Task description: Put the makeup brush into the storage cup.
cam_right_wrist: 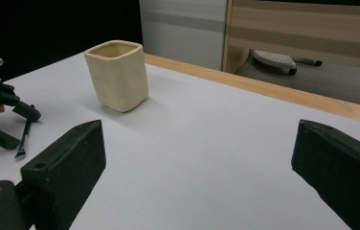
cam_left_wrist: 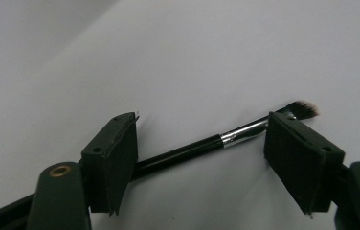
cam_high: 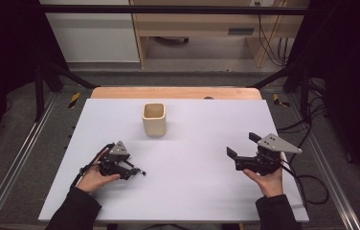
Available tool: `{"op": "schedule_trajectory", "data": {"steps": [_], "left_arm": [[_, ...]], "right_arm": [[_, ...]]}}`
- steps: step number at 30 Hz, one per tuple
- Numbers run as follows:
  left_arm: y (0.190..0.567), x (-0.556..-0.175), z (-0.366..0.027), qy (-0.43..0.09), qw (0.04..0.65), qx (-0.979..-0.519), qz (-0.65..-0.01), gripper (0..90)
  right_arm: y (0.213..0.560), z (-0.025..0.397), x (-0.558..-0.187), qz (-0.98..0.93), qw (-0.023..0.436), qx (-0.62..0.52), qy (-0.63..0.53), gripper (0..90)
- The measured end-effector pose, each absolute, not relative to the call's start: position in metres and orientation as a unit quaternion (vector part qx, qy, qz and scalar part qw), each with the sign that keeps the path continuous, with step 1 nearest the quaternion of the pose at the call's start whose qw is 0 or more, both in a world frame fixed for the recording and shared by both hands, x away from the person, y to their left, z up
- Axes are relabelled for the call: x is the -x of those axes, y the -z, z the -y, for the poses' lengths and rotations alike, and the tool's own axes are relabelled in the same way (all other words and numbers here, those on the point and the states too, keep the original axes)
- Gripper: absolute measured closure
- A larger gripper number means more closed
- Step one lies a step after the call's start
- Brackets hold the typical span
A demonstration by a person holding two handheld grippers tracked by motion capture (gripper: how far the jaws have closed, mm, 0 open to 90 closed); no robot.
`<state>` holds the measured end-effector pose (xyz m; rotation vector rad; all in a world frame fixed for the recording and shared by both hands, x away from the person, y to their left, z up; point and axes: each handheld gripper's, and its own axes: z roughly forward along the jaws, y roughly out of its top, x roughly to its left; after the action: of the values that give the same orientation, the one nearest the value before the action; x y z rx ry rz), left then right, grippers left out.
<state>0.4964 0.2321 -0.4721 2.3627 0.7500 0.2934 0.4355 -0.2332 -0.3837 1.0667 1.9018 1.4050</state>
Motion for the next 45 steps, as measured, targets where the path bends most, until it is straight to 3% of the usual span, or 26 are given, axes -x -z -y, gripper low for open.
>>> {"op": "schedule_trajectory", "data": {"steps": [45], "left_arm": [[0.461,-0.484,-0.229,-0.103,0.274,-0.909,-0.295,69.1]], "right_arm": [[0.384,0.235,-0.436,-0.71,0.271,-0.397,-0.514,4.5]]}}
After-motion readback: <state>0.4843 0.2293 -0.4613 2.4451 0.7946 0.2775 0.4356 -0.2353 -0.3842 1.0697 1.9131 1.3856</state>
